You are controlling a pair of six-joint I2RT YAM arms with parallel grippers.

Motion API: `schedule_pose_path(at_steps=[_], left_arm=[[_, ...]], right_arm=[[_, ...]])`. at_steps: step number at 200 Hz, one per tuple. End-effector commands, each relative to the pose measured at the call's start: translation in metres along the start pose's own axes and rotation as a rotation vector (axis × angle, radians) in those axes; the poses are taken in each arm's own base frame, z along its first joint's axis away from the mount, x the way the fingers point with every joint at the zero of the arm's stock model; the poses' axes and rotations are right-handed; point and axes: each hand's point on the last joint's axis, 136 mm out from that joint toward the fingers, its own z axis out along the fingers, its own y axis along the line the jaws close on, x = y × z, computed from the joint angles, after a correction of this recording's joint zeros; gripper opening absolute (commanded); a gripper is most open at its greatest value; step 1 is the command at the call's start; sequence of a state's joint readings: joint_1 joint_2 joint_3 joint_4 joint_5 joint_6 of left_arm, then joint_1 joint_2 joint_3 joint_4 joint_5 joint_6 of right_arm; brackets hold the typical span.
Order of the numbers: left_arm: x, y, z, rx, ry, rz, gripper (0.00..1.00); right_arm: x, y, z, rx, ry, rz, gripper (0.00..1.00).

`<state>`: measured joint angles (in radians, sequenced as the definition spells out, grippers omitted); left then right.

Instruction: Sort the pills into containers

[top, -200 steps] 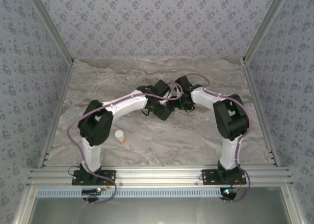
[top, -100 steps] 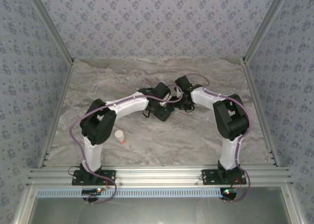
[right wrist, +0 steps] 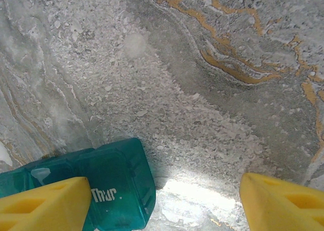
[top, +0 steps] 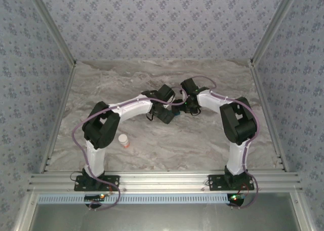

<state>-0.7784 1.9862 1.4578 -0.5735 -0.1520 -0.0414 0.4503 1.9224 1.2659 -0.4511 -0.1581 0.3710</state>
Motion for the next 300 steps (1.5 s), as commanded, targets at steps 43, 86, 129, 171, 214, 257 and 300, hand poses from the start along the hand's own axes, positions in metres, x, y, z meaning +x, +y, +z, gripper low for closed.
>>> schedule_pose_path(at_steps=[43,86,129,171,214,257,300], left_arm=[[-0.02,0.025,-0.011,-0.035,-0.054,-0.06,0.98],[-0.026,0.038,-0.005,-0.042,-0.059,-0.106,0.98],[-0.024,0.048,0.007,-0.053,-0.039,-0.14,0.98],[-0.015,0.047,0.02,-0.059,-0.006,-0.146,0.98],[-0.036,0.049,-0.008,-0.046,-0.081,-0.173,0.98],[-0.068,0.061,-0.054,-0.053,-0.205,-0.243,0.98],[-0.075,0.09,-0.1,-0.095,-0.312,-0.387,0.98]], right_arm=[[0.021,-0.018,0.017,0.063,0.077,0.02,0.8],[0.021,-0.018,0.017,0.063,0.076,0.019,0.79],[0.023,-0.019,0.019,0.064,0.08,0.02,0.79],[0.023,-0.019,0.021,0.064,0.082,0.018,0.79],[0.018,-0.016,0.018,0.064,0.078,0.011,0.79],[0.001,-0.009,0.006,0.055,0.066,-0.001,0.79],[-0.043,0.006,-0.035,0.031,-0.026,-0.016,0.79]])
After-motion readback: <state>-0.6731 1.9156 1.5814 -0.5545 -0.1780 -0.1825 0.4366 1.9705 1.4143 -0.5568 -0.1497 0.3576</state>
